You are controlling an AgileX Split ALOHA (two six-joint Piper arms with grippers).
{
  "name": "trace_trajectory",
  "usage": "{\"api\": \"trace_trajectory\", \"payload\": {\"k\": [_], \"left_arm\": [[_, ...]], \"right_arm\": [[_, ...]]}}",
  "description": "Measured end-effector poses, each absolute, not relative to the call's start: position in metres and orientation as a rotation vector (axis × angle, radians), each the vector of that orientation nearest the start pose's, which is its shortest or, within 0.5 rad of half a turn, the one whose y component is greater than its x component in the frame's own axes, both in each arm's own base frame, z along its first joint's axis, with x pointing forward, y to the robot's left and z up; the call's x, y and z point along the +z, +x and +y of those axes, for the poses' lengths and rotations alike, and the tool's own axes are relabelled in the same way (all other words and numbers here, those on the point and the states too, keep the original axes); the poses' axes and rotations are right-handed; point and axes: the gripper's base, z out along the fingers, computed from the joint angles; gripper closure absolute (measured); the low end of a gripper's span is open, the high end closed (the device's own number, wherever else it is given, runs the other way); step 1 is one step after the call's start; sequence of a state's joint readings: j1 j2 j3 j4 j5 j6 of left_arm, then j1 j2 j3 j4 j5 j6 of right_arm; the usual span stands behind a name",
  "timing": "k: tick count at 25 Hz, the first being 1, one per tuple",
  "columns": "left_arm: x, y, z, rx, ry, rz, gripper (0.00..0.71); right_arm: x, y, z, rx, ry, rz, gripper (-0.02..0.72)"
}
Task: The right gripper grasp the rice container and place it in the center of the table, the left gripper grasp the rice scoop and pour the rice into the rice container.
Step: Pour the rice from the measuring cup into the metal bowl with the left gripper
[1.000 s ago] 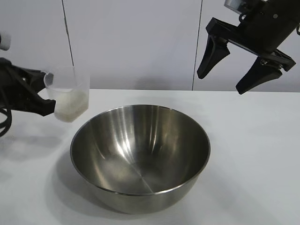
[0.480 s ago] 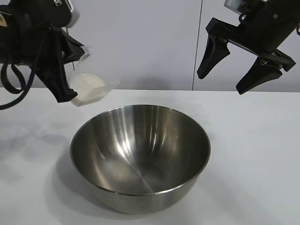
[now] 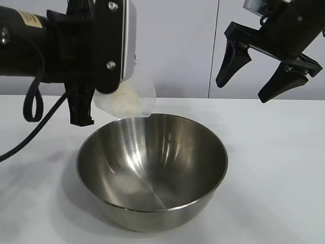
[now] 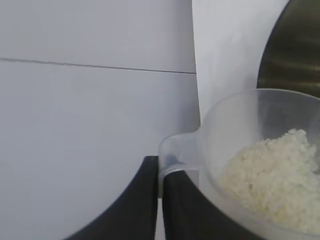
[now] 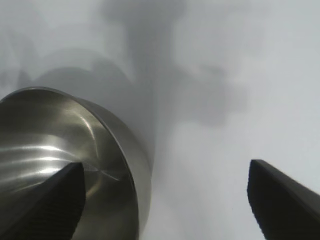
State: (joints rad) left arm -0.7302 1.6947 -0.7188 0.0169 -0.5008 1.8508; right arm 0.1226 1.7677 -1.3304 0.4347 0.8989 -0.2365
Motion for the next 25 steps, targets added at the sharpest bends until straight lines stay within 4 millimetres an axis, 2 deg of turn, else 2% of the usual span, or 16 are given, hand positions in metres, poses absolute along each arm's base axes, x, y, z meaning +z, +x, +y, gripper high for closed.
{"api": "trace_trajectory", "payload": {"k": [11,17,25], "left_arm": [[0.19,0.25,-0.231,0.764,1.956,0.395,0.7],[0.185,0.245,-0.233,0.757,2.049,0.264,0.7],[0.188,0.247,-0.236,0.768,2.08,0.207,0.7]], "right_arm": [[0.247,0.36,0.075,0.51,-0.197,2.757,0.093],[0.247,0.36,0.075,0.51,-0.197,2.757,0.093],[0.247,0.36,0.075,0.51,-0.197,2.757,0.093]]}}
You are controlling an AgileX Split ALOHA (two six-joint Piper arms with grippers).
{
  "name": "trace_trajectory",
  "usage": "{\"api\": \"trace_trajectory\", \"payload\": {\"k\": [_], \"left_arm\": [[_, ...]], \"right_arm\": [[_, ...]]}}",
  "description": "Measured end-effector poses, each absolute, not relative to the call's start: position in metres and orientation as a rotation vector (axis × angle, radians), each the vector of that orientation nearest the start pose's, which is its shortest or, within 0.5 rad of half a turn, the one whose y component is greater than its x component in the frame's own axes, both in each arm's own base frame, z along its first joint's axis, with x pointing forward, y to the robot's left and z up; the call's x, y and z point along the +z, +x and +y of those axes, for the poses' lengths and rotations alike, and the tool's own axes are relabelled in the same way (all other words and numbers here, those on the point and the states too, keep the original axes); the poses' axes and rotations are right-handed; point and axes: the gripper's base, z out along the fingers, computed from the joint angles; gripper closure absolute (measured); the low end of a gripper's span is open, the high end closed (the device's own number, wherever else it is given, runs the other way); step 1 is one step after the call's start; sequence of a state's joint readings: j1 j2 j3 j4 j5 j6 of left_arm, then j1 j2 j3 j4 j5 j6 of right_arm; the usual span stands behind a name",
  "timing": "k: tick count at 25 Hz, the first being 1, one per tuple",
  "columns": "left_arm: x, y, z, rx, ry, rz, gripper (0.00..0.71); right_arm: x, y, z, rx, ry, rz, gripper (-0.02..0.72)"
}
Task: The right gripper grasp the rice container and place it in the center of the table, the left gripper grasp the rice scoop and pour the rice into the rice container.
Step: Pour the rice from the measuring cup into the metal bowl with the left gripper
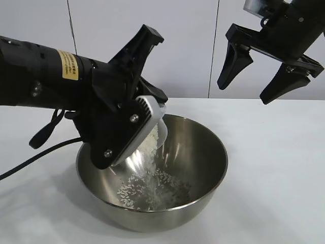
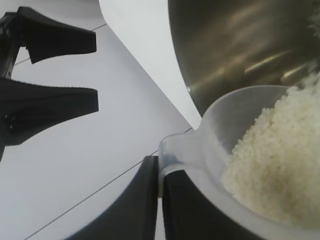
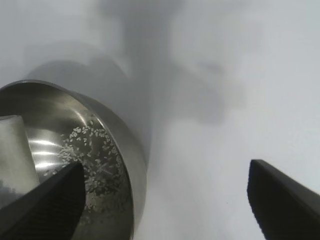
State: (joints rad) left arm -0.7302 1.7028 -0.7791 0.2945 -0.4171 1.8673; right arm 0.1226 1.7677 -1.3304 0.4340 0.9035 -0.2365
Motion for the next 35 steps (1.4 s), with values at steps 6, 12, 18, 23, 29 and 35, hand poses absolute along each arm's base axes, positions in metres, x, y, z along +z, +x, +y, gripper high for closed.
{"api": "trace_trajectory", "payload": {"k": [6,12,18,23,29,35], "left_arm": [[0.1887,0.2486,-0.2373,0.788,2.142,0.124,0.7],[0.1958,0.2545,-0.2413,0.823,2.196,0.041,0.7],[0.1953,0.2559,-0.2406,0.853,2.281,-0.076,0.7],[0.1929,0.2552,-0.239,0.867,2.322,-0.141,0.7],[0.1925,0.2551,-0.2389,0.87,2.327,-0.157,0.7],[0.1927,0.2552,-0.2389,0.872,2.328,-0.16,0.7]], "right_arm": [[0.2466,0.3601,0.0746,0.508,-0.199,2.76,0.093],[0.2466,0.3601,0.0745,0.507,-0.2,2.76,0.093],[0.2466,0.36,0.0745,0.506,-0.201,2.762,0.093],[0.2465,0.36,0.0743,0.504,-0.203,2.762,0.093],[0.2465,0.36,0.0743,0.502,-0.204,2.762,0.093],[0.2465,0.36,0.0743,0.502,-0.204,2.762,0.093]]}}
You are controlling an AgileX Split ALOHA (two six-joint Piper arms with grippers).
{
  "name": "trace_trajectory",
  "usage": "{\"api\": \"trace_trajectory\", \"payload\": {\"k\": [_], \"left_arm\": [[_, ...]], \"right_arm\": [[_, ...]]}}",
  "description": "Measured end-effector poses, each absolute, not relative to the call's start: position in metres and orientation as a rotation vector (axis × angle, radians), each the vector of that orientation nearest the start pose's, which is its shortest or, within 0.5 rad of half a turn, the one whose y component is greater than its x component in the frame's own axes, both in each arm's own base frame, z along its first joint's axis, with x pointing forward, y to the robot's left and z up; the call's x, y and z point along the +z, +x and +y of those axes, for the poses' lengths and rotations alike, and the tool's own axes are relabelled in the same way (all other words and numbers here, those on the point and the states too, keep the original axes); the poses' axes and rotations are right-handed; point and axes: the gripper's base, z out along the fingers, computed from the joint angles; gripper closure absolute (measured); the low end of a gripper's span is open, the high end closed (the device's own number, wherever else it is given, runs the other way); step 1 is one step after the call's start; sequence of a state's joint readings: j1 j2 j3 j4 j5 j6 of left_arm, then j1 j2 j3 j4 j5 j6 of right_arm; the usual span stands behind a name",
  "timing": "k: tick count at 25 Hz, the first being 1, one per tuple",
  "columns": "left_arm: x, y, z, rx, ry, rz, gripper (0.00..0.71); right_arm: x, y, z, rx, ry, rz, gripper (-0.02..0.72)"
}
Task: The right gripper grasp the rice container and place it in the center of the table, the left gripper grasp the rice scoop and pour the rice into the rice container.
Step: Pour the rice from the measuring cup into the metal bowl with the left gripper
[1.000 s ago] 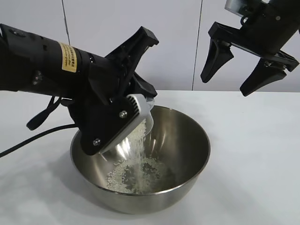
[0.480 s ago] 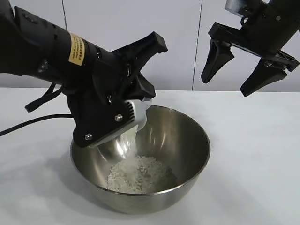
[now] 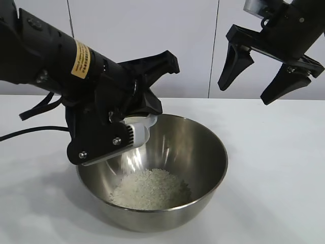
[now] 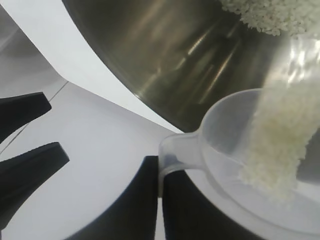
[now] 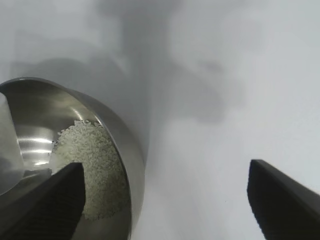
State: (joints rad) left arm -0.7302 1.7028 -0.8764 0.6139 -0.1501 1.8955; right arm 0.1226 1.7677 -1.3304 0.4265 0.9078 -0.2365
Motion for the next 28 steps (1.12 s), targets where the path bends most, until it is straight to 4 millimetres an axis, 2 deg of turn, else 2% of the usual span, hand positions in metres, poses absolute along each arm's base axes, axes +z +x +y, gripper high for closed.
{"api": "trace_trajectory", "payload": {"k": [28], "left_arm": [[0.1923,0.2547,-0.239,0.883,2.337,-0.214,0.7]], "right_arm": [[0.2464,0.3598,0.0742,0.502,-0.205,2.764,0.093]]}}
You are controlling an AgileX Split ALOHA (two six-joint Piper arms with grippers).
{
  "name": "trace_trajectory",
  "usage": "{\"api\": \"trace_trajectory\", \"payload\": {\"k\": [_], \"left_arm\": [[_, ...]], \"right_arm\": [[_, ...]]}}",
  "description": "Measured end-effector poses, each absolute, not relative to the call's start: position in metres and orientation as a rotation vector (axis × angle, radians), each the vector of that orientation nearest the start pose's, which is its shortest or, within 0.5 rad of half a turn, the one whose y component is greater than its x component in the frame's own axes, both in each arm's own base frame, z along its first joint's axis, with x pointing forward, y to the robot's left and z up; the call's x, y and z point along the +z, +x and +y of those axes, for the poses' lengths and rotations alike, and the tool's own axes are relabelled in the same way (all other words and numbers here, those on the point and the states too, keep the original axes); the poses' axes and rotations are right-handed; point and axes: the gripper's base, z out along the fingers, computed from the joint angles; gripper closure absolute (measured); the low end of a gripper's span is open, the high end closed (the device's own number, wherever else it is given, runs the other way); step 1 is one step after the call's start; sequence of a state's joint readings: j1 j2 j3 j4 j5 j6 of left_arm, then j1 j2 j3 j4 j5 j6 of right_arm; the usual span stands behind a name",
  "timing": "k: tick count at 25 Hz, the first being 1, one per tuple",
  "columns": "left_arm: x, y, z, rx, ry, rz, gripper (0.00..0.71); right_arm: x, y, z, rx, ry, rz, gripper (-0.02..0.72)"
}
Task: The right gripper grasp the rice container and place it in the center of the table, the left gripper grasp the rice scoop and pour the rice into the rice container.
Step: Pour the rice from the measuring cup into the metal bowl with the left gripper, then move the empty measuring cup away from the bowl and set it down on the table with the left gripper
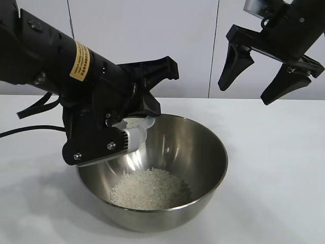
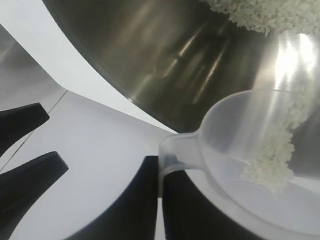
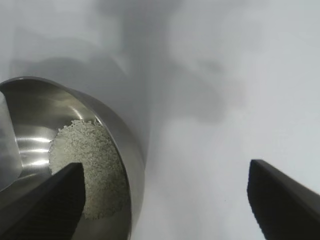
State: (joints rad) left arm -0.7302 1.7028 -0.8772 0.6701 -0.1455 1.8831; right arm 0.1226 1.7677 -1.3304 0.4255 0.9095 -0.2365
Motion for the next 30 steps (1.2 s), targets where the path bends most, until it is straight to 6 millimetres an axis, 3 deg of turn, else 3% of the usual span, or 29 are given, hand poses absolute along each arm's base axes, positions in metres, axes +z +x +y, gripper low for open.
{"api": "trace_trajectory", "payload": {"k": [5,8,16,19,24,27,30], "left_arm": [[0.194,0.255,-0.24,0.863,2.313,-0.165,0.7],[0.197,0.255,-0.242,0.824,2.257,-0.05,0.7],[0.205,0.255,-0.243,0.541,1.843,0.584,0.7],[0.203,0.251,-0.235,0.374,1.546,0.888,0.7],[0.212,0.253,-0.208,0.098,0.798,1.312,0.7],[0.217,0.257,-0.186,0.046,0.439,1.452,0.7],[0.22,0.26,-0.166,0.071,0.259,1.538,0.7]], "right_arm": [[0.246,0.36,0.074,0.502,-0.205,2.764,0.093],[0.246,0.36,0.074,0.502,-0.205,2.764,0.093],[0.246,0.36,0.074,0.499,-0.206,2.764,0.093],[0.246,0.36,0.074,0.499,-0.206,2.764,0.093],[0.246,0.36,0.074,0.499,-0.206,2.764,0.093],[0.246,0.36,0.074,0.498,-0.206,2.763,0.093],[0.246,0.36,0.074,0.498,-0.205,2.762,0.093]]}}
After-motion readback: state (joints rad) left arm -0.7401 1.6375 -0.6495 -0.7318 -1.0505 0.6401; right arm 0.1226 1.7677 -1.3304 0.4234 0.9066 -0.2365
